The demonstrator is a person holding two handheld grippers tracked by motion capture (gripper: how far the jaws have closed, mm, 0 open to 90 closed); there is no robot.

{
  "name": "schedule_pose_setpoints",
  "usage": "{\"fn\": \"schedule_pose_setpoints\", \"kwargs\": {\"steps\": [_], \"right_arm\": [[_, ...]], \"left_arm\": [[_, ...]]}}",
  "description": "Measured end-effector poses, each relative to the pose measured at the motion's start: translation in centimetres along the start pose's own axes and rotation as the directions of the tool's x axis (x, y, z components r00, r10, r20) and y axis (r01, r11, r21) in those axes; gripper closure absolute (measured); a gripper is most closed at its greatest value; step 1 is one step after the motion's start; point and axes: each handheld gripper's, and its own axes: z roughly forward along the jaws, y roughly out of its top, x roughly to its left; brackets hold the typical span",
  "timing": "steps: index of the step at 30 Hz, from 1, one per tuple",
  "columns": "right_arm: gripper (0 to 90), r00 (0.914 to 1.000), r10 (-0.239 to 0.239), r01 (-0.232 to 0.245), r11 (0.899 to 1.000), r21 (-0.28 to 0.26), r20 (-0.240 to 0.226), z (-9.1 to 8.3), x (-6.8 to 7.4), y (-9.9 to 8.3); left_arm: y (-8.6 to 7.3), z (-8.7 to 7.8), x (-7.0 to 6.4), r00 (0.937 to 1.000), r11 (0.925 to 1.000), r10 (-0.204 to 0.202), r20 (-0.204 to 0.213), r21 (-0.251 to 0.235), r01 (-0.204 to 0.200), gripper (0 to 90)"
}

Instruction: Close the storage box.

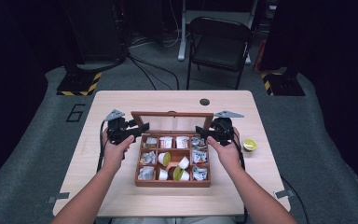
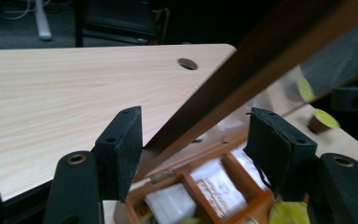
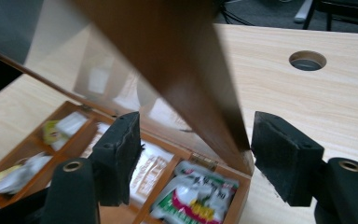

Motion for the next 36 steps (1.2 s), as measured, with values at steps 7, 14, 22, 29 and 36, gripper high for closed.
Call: {"fn": "schedule_pose_setpoints", "kwargs": {"steps": [7, 14, 22, 29, 36], "right_arm": [[31.5, 0.9972, -0.050, 0.050, 0.999, -0.004, -0.056, -2.9, 1.1, -1.9], [32.5, 0.9938, -0.092, 0.093, 0.996, 0.008, -0.062, -4.7, 2.3, -4.3], [34.1, 0.9902, -0.123, 0.124, 0.992, 0.006, -0.066, -6.4, 3.0, -6.9], [34.2, 0.9919, -0.101, 0.103, 0.994, 0.023, -0.077, -6.7, 2.8, -8.3], [35.2, 0.9901, -0.111, 0.115, 0.993, 0.040, -0.086, -7.2, 2.9, -9.2]], "left_arm": [[-1.9, -2.5, -1.4, 0.9973, 0.9969, 0.063, 0.036, 0.045, -0.065, 34.2], [-4.3, -4.0, -2.2, 0.9971, 0.9962, 0.054, 0.053, 0.065, -0.058, 34.2], [-6.1, -5.0, -3.3, 0.9946, 0.9910, 0.084, 0.060, 0.099, -0.090, 34.9], [-7.3, -5.5, -3.5, 0.9954, 0.9903, 0.061, 0.074, 0.121, -0.069, 36.2], [-8.5, -5.9, -3.6, 0.9974, 0.9885, 0.047, 0.054, 0.141, -0.054, 36.2]]}}
